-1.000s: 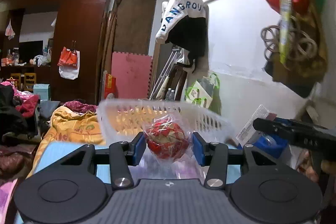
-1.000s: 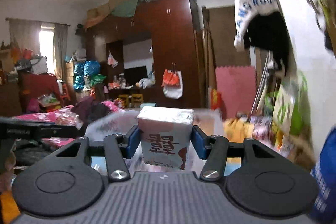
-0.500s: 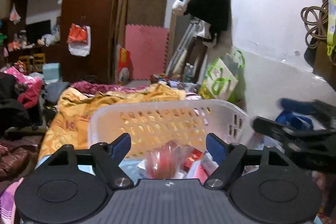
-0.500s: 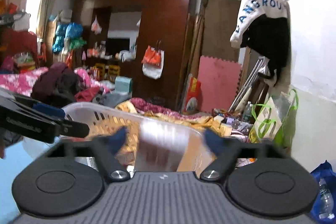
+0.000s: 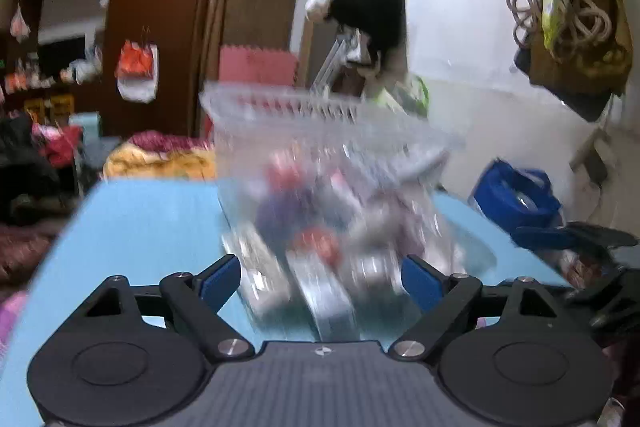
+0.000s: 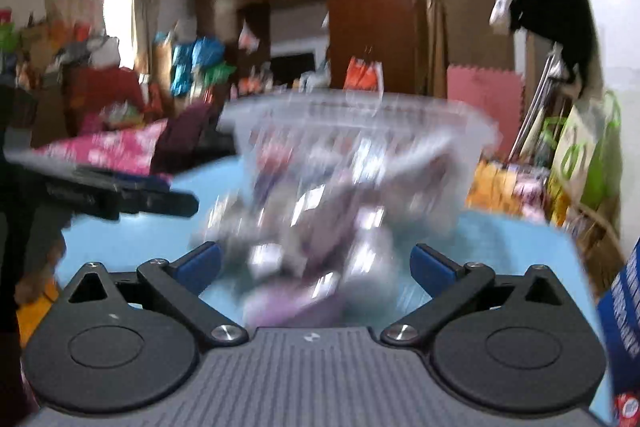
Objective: Organize objects
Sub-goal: 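Grasp the purple box with the right gripper while the left gripper grasps the white barcoded box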
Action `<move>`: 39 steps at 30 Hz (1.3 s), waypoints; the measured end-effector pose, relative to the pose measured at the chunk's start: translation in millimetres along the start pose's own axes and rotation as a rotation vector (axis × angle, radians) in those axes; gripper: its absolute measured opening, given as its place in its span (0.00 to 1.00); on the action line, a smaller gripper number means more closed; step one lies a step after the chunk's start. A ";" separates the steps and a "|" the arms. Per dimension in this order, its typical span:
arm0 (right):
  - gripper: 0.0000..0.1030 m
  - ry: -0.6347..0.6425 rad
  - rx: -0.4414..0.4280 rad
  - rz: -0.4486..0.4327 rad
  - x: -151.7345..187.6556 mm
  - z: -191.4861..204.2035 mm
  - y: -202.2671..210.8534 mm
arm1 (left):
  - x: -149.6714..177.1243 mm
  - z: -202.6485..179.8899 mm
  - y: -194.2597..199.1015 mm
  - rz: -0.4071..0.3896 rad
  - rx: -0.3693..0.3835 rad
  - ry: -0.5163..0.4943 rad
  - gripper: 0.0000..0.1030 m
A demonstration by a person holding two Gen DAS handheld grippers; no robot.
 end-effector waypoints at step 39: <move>0.71 -0.041 0.021 -0.095 23.4 -5.3 13.4 | 22.4 -22.9 11.6 -0.103 -0.114 -0.101 0.38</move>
Point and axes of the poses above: each gripper's, at about its wrist camera, not at the fingertips, and y roughly against the way its jaws point, z to its left, x to its underside, the point moved 4 cm from there along -y, roughly the way its jaws point, and after that the axes turned 8 degrees about x, right-handed, at the moved point
